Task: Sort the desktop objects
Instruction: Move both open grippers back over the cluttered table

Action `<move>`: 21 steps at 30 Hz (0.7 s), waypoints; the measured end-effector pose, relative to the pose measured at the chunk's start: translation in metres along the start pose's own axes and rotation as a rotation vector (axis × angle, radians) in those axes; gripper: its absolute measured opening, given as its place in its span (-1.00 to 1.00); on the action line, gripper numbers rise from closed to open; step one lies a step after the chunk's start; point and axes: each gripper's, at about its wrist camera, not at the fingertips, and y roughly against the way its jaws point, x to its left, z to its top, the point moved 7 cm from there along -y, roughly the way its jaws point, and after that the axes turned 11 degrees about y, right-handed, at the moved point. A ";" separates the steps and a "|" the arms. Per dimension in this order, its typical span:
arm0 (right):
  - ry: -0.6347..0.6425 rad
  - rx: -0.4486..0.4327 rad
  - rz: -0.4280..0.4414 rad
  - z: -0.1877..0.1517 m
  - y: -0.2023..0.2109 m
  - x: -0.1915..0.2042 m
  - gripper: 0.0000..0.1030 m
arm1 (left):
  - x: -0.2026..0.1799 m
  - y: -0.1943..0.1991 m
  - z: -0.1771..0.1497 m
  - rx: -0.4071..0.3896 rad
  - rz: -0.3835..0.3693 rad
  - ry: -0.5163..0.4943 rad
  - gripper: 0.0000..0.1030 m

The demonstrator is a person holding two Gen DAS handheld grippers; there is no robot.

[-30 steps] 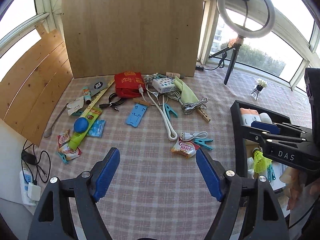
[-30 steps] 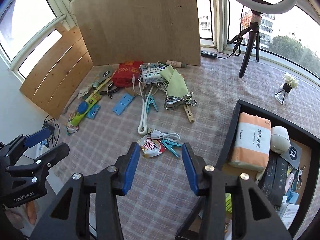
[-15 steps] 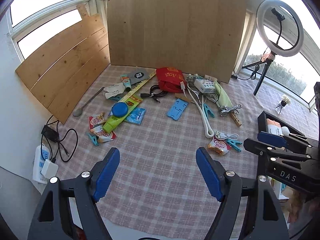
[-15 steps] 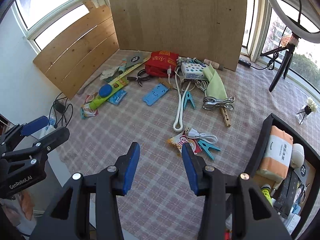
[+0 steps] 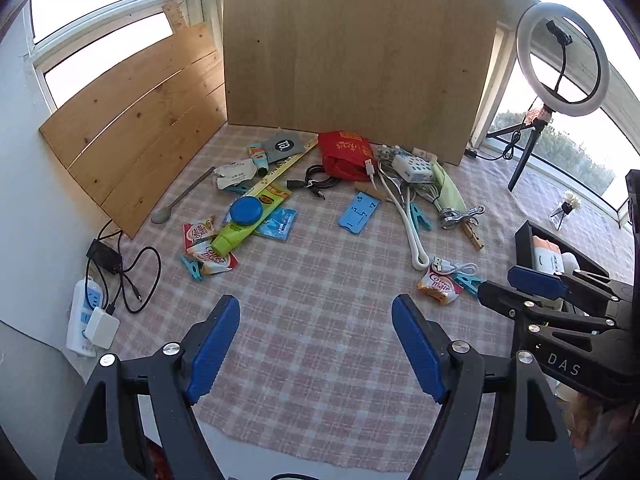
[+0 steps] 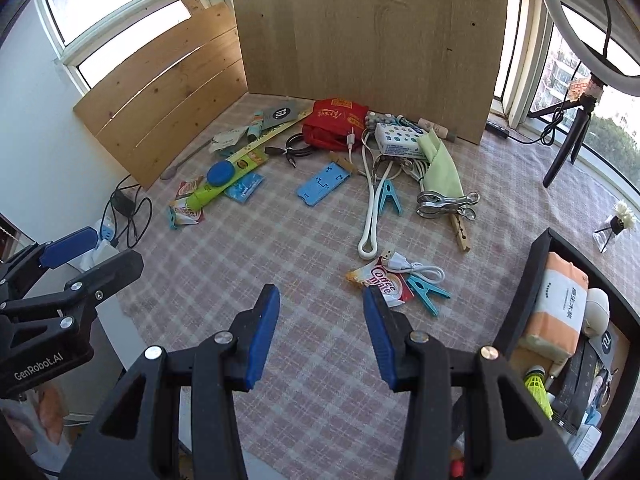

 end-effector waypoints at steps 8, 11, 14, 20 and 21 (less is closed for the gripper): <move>-0.014 -0.006 -0.005 -0.001 0.003 -0.007 -0.16 | -0.006 -0.001 0.002 0.000 -0.010 -0.018 0.49; -0.010 -0.004 -0.014 -0.001 0.002 -0.012 -0.16 | -0.007 -0.004 0.002 0.004 -0.008 -0.022 0.49; -0.034 0.001 -0.039 -0.003 0.002 -0.028 -0.16 | -0.002 -0.013 0.000 0.023 0.003 -0.019 0.49; -0.119 0.015 -0.063 -0.015 0.000 -0.062 -0.16 | 0.007 -0.032 -0.009 0.072 0.014 0.015 0.49; -0.125 0.018 -0.068 -0.017 0.000 -0.065 -0.16 | 0.007 -0.033 -0.011 0.077 0.012 0.016 0.49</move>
